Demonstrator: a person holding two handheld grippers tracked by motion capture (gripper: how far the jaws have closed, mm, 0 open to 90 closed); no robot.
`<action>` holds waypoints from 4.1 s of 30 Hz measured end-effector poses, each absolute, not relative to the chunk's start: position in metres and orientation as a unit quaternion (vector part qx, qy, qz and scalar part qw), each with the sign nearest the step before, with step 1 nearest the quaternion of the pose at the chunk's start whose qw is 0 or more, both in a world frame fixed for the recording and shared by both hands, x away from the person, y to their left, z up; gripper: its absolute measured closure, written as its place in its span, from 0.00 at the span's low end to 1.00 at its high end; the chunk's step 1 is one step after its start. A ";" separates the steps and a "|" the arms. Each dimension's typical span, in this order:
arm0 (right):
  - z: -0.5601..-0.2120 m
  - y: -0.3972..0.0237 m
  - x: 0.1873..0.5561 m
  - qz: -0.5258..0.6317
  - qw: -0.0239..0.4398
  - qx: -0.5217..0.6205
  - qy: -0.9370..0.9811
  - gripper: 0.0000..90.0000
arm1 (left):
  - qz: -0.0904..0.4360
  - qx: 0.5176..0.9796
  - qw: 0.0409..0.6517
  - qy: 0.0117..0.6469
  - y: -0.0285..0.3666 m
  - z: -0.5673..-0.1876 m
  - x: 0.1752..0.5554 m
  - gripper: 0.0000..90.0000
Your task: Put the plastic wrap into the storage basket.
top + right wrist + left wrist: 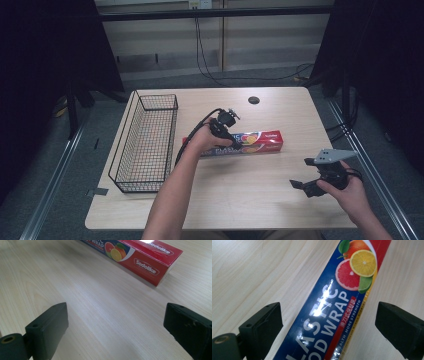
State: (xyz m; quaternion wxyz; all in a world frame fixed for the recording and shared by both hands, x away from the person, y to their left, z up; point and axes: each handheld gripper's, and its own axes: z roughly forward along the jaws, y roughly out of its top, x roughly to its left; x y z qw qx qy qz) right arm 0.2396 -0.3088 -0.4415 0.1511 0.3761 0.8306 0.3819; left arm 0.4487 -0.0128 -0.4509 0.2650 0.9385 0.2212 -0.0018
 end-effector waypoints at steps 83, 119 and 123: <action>-0.441 -0.307 0.240 0.389 0.146 0.378 0.827 0.07 | 0.036 0.906 0.212 0.364 0.021 -0.368 0.426 0.48; -0.443 -0.303 0.240 0.386 0.142 0.373 0.831 0.07 | 0.062 0.860 0.214 0.459 0.087 -0.340 0.424 0.48; -0.443 -0.302 0.240 0.387 0.140 0.374 0.831 0.07 | 0.066 0.848 0.214 0.480 0.095 -0.339 0.423 0.48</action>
